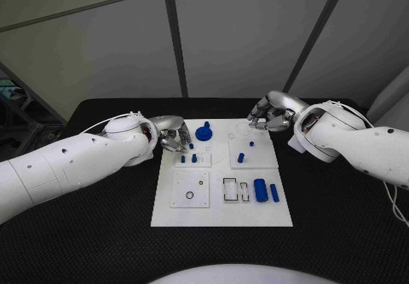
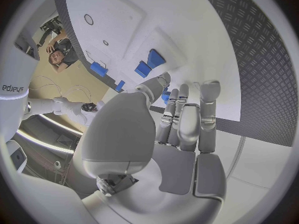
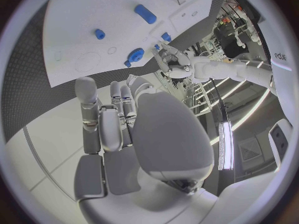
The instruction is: Assemble the parts on the task board
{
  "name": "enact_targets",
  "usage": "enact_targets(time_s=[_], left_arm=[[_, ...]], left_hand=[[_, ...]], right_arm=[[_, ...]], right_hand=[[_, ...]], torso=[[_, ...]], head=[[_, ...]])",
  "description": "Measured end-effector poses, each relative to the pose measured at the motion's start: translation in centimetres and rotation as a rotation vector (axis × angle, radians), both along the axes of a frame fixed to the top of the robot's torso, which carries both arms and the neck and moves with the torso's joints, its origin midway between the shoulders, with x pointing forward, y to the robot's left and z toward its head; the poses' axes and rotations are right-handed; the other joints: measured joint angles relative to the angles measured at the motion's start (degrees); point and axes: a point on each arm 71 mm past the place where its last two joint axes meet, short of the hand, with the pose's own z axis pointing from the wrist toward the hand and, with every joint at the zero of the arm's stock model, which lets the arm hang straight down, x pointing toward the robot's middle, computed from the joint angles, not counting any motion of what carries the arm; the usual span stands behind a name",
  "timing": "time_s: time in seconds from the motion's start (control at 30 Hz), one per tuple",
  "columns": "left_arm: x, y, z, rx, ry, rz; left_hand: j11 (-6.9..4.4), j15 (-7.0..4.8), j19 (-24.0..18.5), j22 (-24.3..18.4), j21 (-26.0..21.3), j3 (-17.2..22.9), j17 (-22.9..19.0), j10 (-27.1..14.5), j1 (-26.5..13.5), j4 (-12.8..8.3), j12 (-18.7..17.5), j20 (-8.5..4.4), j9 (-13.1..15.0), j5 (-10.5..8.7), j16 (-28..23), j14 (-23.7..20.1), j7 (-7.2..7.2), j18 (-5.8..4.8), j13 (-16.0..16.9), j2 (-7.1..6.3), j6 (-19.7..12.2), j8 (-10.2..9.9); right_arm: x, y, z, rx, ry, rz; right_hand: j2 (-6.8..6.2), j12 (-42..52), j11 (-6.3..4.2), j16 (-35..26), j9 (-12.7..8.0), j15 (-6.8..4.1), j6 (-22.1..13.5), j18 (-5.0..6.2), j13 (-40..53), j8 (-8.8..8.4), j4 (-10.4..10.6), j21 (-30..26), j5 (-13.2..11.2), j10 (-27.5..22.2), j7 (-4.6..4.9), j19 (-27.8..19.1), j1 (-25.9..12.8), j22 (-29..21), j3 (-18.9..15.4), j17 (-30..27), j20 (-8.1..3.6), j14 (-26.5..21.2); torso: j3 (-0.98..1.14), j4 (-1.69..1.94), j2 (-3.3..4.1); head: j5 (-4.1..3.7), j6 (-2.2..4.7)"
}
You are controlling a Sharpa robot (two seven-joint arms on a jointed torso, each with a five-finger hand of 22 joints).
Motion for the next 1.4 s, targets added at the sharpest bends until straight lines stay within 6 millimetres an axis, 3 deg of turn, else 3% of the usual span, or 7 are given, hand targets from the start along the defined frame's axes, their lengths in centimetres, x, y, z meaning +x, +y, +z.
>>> enact_targets(time_s=[0.17,0.37,0.47,0.57,0.93,1.23,1.4], left_arm=[[0.0,1.8,0.9,-0.051,-0.029,0.038],[-0.2,4.8,1.7,-0.240,0.028,0.129],[-0.5,6.3,2.0,-0.387,0.084,0.175],[-0.9,7.0,2.4,-0.541,0.137,0.200],[-2.3,7.9,3.8,-1.033,0.266,0.252],[-2.8,8.0,4.1,-1.175,0.301,0.272],[-2.8,8.1,4.1,-1.202,0.306,0.275]], left_hand=[[0.14,0.09,-3.0,-3.4,-5.5,-1.1,-7.0,-0.7,0.0,0.4,-0.5,0.16,0.1,0.00,-2.9,-2.6,0.00,0.02,0.0,0.03,0.0,-0.1],[0.83,0.57,-6.2,-6.2,-10.4,-2.5,-21.3,-2.2,0.2,0.5,-0.6,0.55,0.2,0.00,-9.5,-10.0,0.92,-0.01,0.0,0.77,0.9,-0.1],[0.84,0.83,-8.1,-8.1,-13.5,-3.1,-30.8,-2.6,0.6,0.6,-0.4,0.83,0.2,0.00,-17.2,-17.1,1.44,0.00,0.1,1.22,1.4,-0.1],[0.84,0.78,-8.3,-9.5,-15.4,-4.0,-34.6,-2.6,0.8,0.7,1.0,1.04,0.2,0.00,-22.0,-18.2,1.44,0.00,0.2,1.45,1.4,-0.4],[0.82,0.99,-9.2,-11.5,-17.9,-4.6,-38.2,-2.6,1.2,0.5,2.8,1.12,0.1,0.00,-26.1,-18.9,1.40,-0.01,0.2,2.27,2.1,-0.4],[0.52,0.78,-9.2,-11.7,-18.2,-4.6,-38.6,-1.9,1.2,0.5,3.4,1.13,0.2,0.00,-26.3,-18.7,1.21,-0.02,0.2,2.73,2.7,-0.4],[0.53,0.78,-9.2,-11.8,-18.2,-4.6,-38.7,-1.9,1.2,0.5,3.4,1.12,0.2,0.00,-26.3,-18.7,1.22,-0.02,0.2,2.73,2.7,-0.4]], right_arm=[[-0.3,-0.2,-0.6,-0.131,-0.050,0.012],[-0.7,-0.1,-1.5,-0.259,-0.094,0.024],[-0.9,0.0,-2.2,-0.304,-0.102,0.029],[-1.0,0.0,-2.8,-0.335,-0.104,0.030],[-1.4,1.0,-4.9,-0.409,-0.086,0.057],[-1.4,2.0,-5.5,-0.418,-0.084,0.077],[-1.3,2.4,-5.5,-0.417,-0.089,0.085]], right_hand=[[-0.32,-3.0,0.01,1.0,-0.1,0.00,0.2,0.00,-2.6,-1.10,-0.2,2.3,-1.2,0.0,-0.20,0.9,0.3,3.1,0.2,1.1,0.27,0.0],[-0.70,-4.6,0.21,1.5,-0.1,0.20,0.2,0.01,-4.3,-2.12,-0.4,3.3,-1.4,0.2,-0.20,1.1,-0.1,4.4,0.4,1.8,0.47,0.2],[-0.70,-5.1,0.21,1.7,-0.1,0.20,0.2,0.01,-4.9,-2.46,-0.4,3.5,-1.6,0.2,-0.20,1.1,-0.1,4.8,0.4,1.9,0.47,0.2],[-1.14,-5.9,0.33,1.9,-0.1,0.20,0.2,-0.89,-5.6,-2.92,-0.4,3.8,-1.8,0.1,-0.20,1.1,-0.1,5.2,0.4,2.0,0.47,0.2],[-1.14,-6.7,0.65,2.0,-0.1,0.40,0.2,-0.88,-6.8,-3.87,-0.9,4.3,-2.3,-0.2,-0.20,1.3,-0.1,5.9,0.5,2.2,0.68,0.4],[-0.31,-7.3,0.72,2.7,-0.1,0.41,0.8,-0.87,-8.4,-4.63,-2.4,5.4,-5.9,1.1,-0.20,1.4,0.8,7.1,2.6,2.2,0.66,0.4],[0.00,-7.3,0.53,3.0,0.0,0.41,1.7,-0.87,-9.0,-4.63,-3.3,6.3,-6.1,2.3,-0.10,1.5,1.7,8.0,4.4,2.2,0.47,0.4]], torso=[[0.01,-0.03,-0.01],[0.04,-0.09,-0.02],[0.04,-0.08,-0.02],[-0.01,-0.03,-0.03],[-0.05,-0.03,-0.04],[-0.03,-0.03,-0.04],[0.01,-0.04,-0.01]], head=[[-0.87,0.35],[-2.02,0.70],[-2.35,0.75],[-2.43,0.82],[-2.05,0.89],[-1.93,0.96],[-1.82,0.96]])
